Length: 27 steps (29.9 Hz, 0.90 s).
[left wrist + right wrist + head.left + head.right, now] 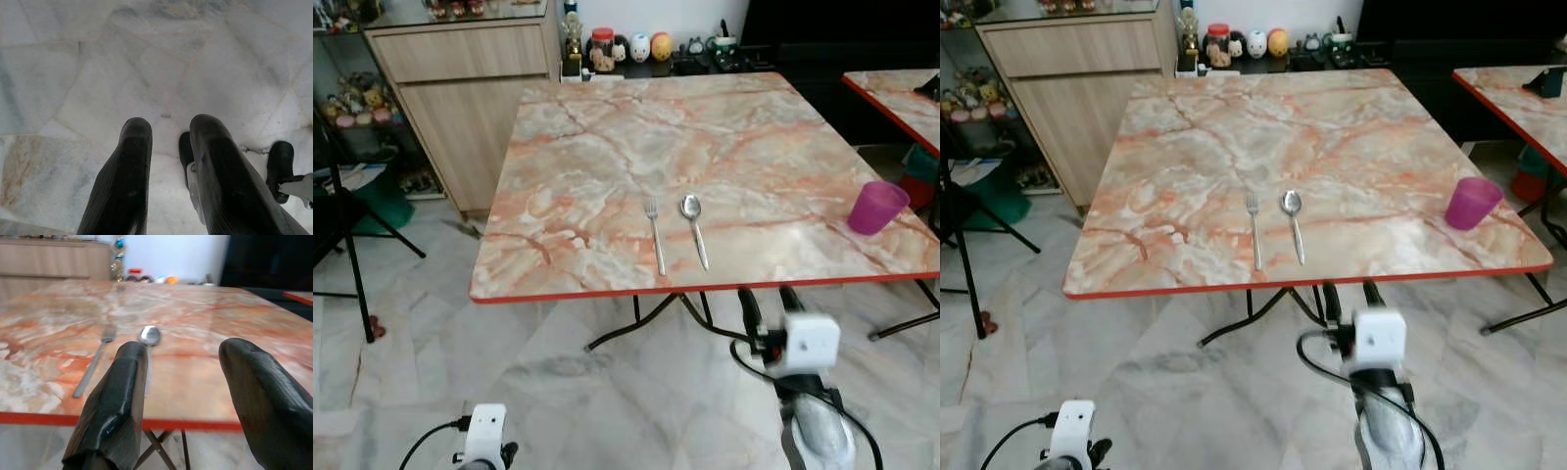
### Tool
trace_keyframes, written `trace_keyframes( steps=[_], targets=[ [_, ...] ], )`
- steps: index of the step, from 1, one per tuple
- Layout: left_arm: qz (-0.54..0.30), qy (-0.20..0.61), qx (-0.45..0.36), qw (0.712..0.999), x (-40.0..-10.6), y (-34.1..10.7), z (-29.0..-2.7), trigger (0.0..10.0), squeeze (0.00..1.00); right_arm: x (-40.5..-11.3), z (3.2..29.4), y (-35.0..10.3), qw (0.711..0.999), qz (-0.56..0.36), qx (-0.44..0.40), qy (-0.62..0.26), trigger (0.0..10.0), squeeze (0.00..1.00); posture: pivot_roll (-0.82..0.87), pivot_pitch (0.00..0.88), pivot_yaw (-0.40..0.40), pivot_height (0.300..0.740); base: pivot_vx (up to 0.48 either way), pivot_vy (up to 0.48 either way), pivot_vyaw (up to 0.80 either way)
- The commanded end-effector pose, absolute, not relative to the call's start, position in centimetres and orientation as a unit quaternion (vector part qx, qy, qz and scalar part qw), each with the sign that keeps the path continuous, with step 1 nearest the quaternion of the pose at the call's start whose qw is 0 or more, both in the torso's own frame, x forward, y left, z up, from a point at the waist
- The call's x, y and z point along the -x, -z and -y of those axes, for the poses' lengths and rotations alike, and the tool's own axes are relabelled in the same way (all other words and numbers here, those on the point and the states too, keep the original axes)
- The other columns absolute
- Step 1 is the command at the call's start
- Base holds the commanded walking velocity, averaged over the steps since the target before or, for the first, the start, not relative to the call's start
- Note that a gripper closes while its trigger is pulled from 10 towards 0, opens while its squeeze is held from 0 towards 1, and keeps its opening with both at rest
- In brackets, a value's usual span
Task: Setting the table
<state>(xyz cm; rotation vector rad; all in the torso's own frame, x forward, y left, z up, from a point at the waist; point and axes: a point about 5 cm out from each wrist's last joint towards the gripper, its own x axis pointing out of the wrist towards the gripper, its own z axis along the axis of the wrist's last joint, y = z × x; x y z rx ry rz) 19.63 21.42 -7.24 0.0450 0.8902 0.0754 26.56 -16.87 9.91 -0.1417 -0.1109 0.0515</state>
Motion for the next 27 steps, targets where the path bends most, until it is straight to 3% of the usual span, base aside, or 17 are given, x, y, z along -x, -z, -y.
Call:
trace_keyframes(
  steps=[1, 8, 17, 27],
  targets=[
    [-0.436, -0.042, -0.02, 0.899, -19.4, 7.4, -21.5, 10.0, 0.0, -27.1, 16.3, -9.5, 0.995, 0.033, 0.081, -0.046, 10.0, 0.0, -0.05, 0.0, 0.027, 0.74, 0.0, 0.0, 0.0],
    [-0.434, -0.052, -0.013, 0.899, -19.3, 7.4, -21.5, 10.0, 0.0, -28.6, 15.2, -11.1, 0.994, 0.047, 0.076, -0.064, 10.0, 0.0, -0.04, 0.0, 0.019, 0.74, 0.0, 0.0, 0.0],
    [-0.436, -0.049, -0.016, 0.898, -19.3, 7.4, -21.6, 10.0, 0.0, -27.9, 14.0, -10.0, 0.995, 0.026, 0.063, -0.071, 10.0, 0.0, -0.04, 0.0, 0.027, 0.74, 0.0, 0.0, 0.0],
    [-0.435, -0.048, -0.016, 0.899, -19.3, 7.4, -21.6, 10.0, 0.0, -28.1, 15.0, -10.1, 0.997, 0.023, 0.05, -0.06, 10.0, 0.0, -0.04, 0.0, 0.027, 0.74, 0.024, 0.0, 0.0]
  ],
)
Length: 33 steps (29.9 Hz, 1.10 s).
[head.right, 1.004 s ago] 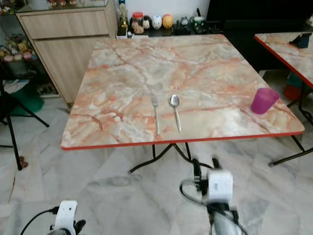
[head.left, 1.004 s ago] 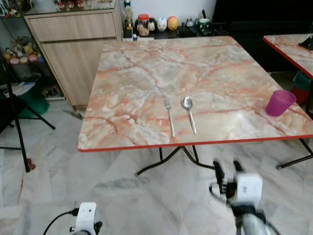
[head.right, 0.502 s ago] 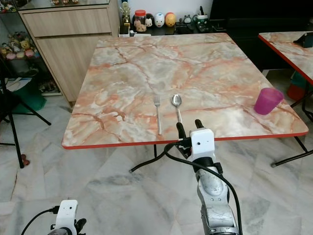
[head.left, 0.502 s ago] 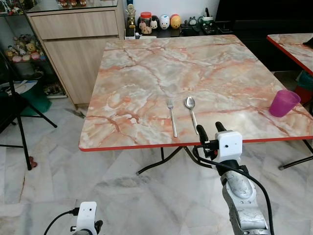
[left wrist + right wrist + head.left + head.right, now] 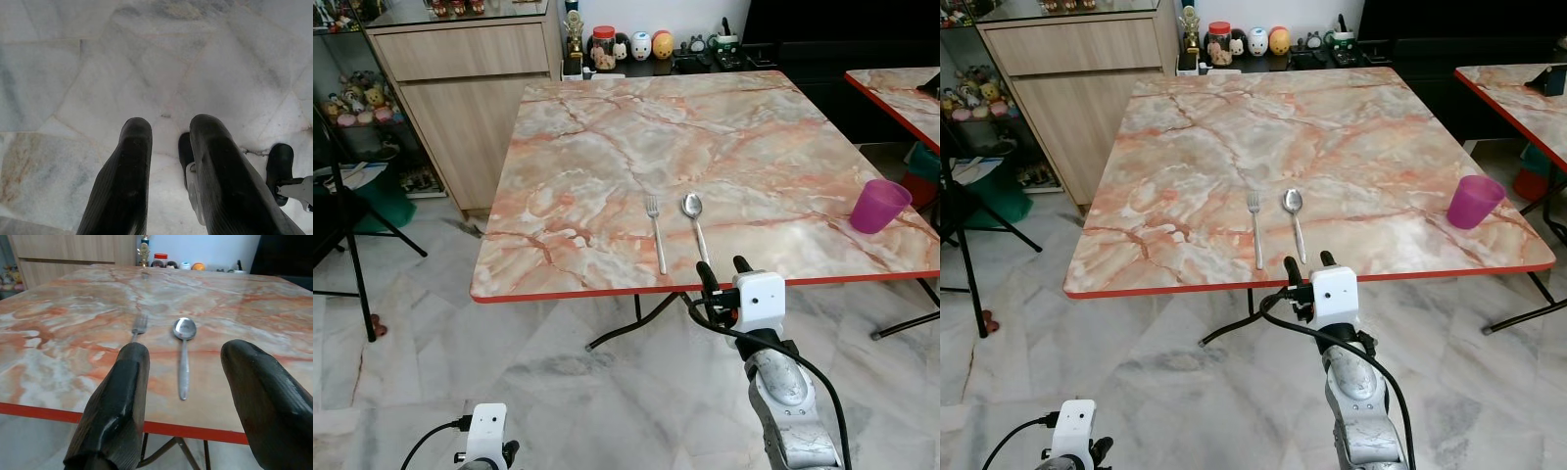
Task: Setting the table
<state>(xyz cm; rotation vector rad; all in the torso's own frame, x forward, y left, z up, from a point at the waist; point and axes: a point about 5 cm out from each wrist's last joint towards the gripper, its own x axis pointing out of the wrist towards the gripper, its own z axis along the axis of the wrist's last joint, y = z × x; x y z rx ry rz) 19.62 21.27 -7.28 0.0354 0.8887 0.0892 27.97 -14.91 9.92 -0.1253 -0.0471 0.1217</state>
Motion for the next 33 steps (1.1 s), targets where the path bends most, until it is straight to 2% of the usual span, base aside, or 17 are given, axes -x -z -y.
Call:
trace_keyframes(
  steps=[1, 2, 3, 5, 6, 7, 15, 33],
  targets=[
    [-0.435, -0.048, -0.016, 0.899, -19.35, 7.38, -21.58, 10.0, 0.0, -28.13, 14.98, -10.06, 0.997, 0.023, 0.05, -0.06, 10.0, 0.0, -0.04, 0.0, 0.027, 0.74, 0.24, 0.0, 0.0],
    [-0.436, -0.048, -0.016, 0.899, -19.34, 7.39, -21.57, 10.0, 0.0, -28.14, 15.08, -10.16, 0.997, 0.025, 0.048, -0.055, 10.0, 0.24, -0.04, 0.0, 0.024, 0.74, 0.24, 0.0, 0.0],
    [-0.436, -0.049, -0.016, 0.899, -19.33, 7.4, -21.56, 10.0, 0.0, -28.19, 15.12, -10.32, 0.998, 0.03, 0.032, -0.054, 10.0, 1.0, -0.04, 0.0, 0.023, 0.74, 0.0, 0.0, 0.0],
    [-0.436, -0.049, -0.014, 0.898, -19.31, 7.42, -21.52, 10.0, 0.0, -28.27, 15.06, -10.39, 0.997, 0.03, 0.039, -0.056, 10.0, 1.0, -0.04, 0.0, 0.023, 0.74, 0.0, 0.0, 0.0],
    [-0.437, -0.048, -0.012, 0.898, -19.31, 7.43, -21.48, 10.0, 0.0, -28.35, 15.0, -10.41, 0.997, 0.029, 0.049, -0.055, 10.0, 0.85, -0.04, 0.0, 0.023, 0.74, 0.0, 0.0, 0.0],
    [-0.437, -0.048, -0.012, 0.898, -19.31, 7.43, -21.47, 10.0, 0.0, -28.41, 14.9, -10.44, 0.997, 0.029, 0.048, -0.055, 10.0, 0.0, -0.04, 0.0, 0.023, 0.74, 0.0, 0.0, 0.0],
    [-0.438, -0.049, -0.01, 0.898, -19.27, 7.46, -21.44, 10.0, 0.0, -28.53, 14.78, -10.63, 0.998, 0.032, 0.026, -0.05, 10.0, 0.0, -0.04, 0.0, 0.021, 0.74, 0.121, 0.0, 0.0],
    [-0.439, -0.05, -0.006, 0.897, -19.24, 7.5, -21.37, 10.0, 0.0, -28.69, 14.4, -10.93, 0.998, 0.041, 0.011, -0.053, 10.0, 0.0, -0.03, 0.0, 0.018, 0.74, 0.312, 0.0, 0.0]
  ],
)
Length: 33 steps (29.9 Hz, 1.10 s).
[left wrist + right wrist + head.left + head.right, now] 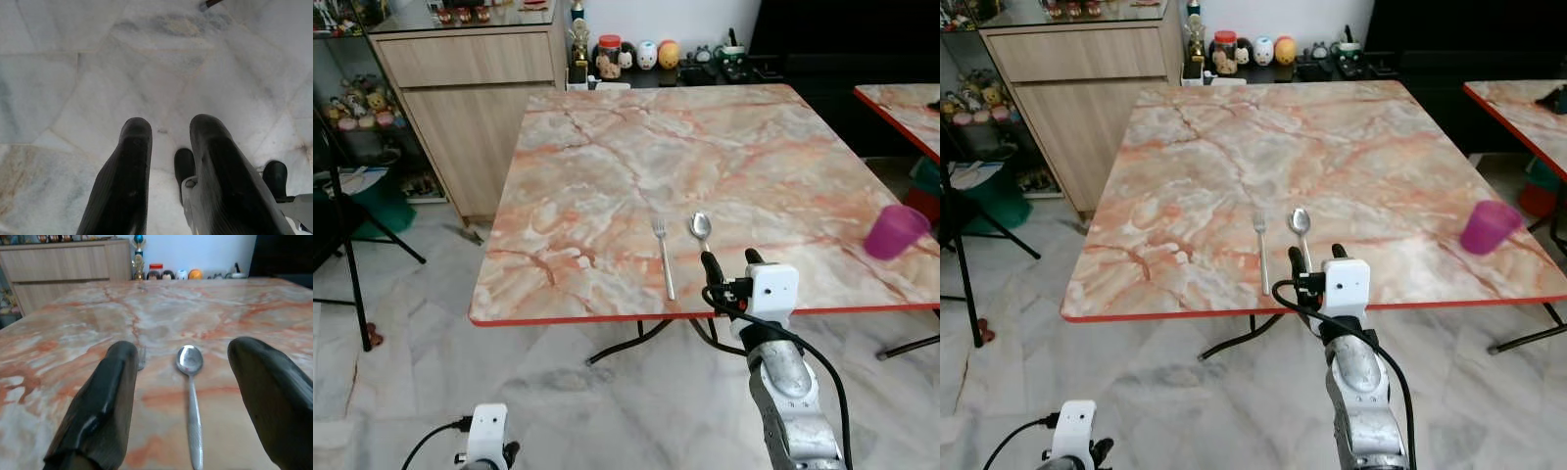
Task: Setting the table
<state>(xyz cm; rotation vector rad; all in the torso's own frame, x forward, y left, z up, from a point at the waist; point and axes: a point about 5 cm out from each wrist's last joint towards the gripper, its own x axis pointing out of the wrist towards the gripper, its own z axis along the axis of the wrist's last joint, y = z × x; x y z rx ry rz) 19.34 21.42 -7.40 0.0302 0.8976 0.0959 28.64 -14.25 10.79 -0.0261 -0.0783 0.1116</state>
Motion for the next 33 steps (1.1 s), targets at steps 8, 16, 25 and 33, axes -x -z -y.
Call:
trace_keyframes(
  steps=[8, 16, 25, 33],
  targets=[
    [-0.44, -0.047, -0.006, 0.897, -19.2, 7.5, -21.3, 10.0, 0.0, -28.6, 14.3, -10.7, 0.998, 0.037, 0.006, -0.05, 10.0, 0.0, -0.03, 0.0, 0.019, 0.74, 0.33, 0.0, 0.0],
    [-0.441, -0.046, -0.01, 0.896, -19.3, 7.5, -21.3, 10.0, 0.0, -28.4, 14.2, -10.4, 0.998, 0.028, 0.007, -0.048, 10.0, 0.0, -0.03, 0.0, 0.015, 0.74, 0.158, 0.0, 0.0],
    [-0.442, -0.045, -0.008, 0.896, -19.2, 7.5, -21.3, 10.0, 0.0, -28.8, 14.0, -10.2, 0.999, 0.005, -0.024, -0.041, 10.0, 1.0, -0.03, 0.0, 0.013, 0.74, 0.0, 0.0, 0.0],
    [-0.442, -0.044, -0.009, 0.896, -19.2, 7.5, -21.3, 10.0, 0.0, -29.4, 14.4, -8.5, 0.995, -0.084, -0.05, 0.011, 10.0, 0.0, -0.04, 0.0, 0.016, 0.74, 0.0, 0.0, 0.0]
  ],
)
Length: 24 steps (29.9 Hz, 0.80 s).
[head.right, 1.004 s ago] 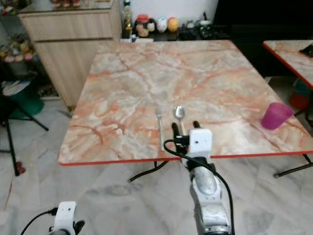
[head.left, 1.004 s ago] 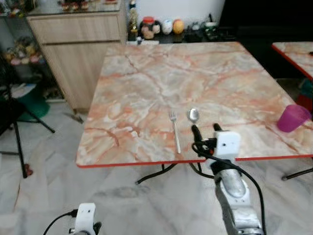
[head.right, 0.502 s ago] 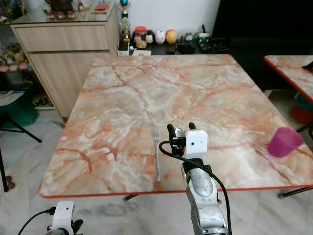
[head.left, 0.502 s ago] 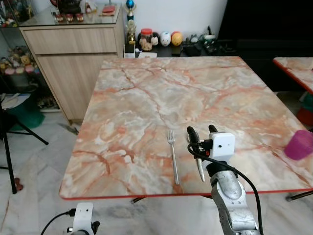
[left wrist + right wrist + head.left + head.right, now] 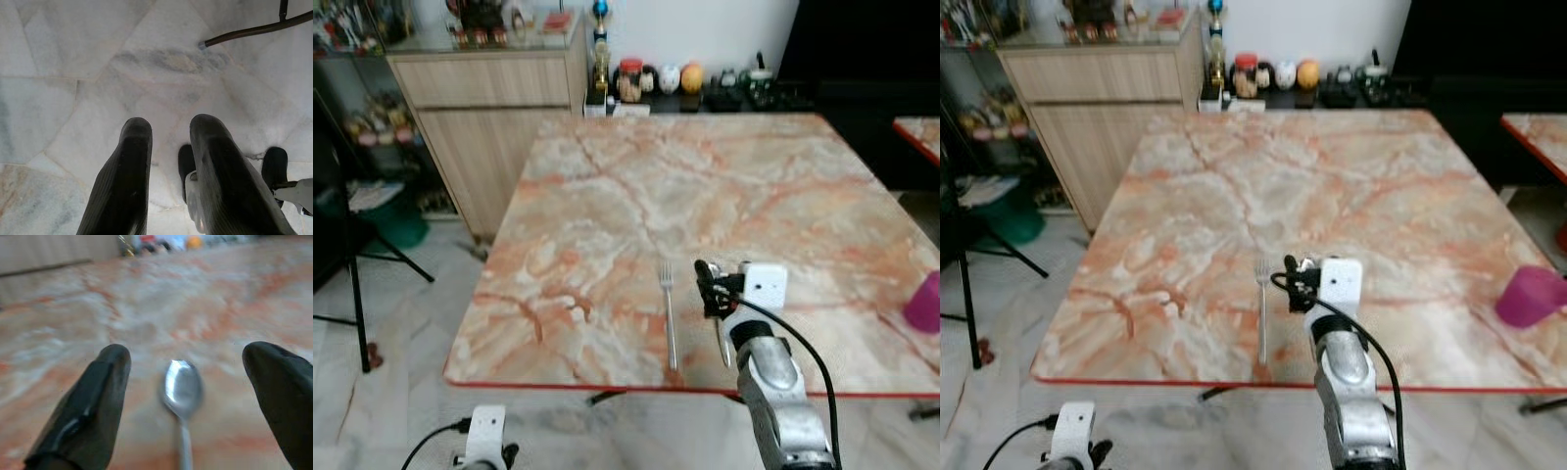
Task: Setting the table
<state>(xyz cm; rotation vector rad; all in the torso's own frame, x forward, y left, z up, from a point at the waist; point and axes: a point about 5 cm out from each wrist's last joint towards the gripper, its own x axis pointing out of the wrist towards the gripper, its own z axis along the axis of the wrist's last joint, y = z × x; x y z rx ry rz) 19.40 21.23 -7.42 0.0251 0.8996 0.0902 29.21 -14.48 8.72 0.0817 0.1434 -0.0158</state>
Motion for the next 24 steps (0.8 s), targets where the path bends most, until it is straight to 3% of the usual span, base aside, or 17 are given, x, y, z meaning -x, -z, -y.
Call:
trace_keyframes(
  steps=[1, 14, 24],
  targets=[
    [-0.442, -0.044, -0.009, 0.896, -19.2, 7.5, -21.3, 10.0, 0.0, -29.5, 14.3, -8.3, 0.993, -0.099, -0.06, 0.019, 10.0, 0.0, -0.04, 0.0, 0.016, 0.74, 0.0, 0.0, 0.0],
    [-0.443, -0.042, -0.009, 0.896, -19.2, 7.6, -21.3, 10.0, 0.0, -29.6, 13.1, -7.1, 0.983, -0.178, -0.019, -0.035, 10.0, 0.0, -0.04, 0.0, 0.015, 0.74, 0.0, 0.0, 0.0],
    [-0.443, -0.042, -0.008, 0.895, -19.2, 7.6, -21.2, 10.0, 0.0, -29.8, 13.0, -6.9, 0.981, -0.191, -0.02, -0.041, 10.0, 0.0, -0.03, 0.0, 0.008, 0.74, 0.0, 0.0, 0.0]
  ],
)
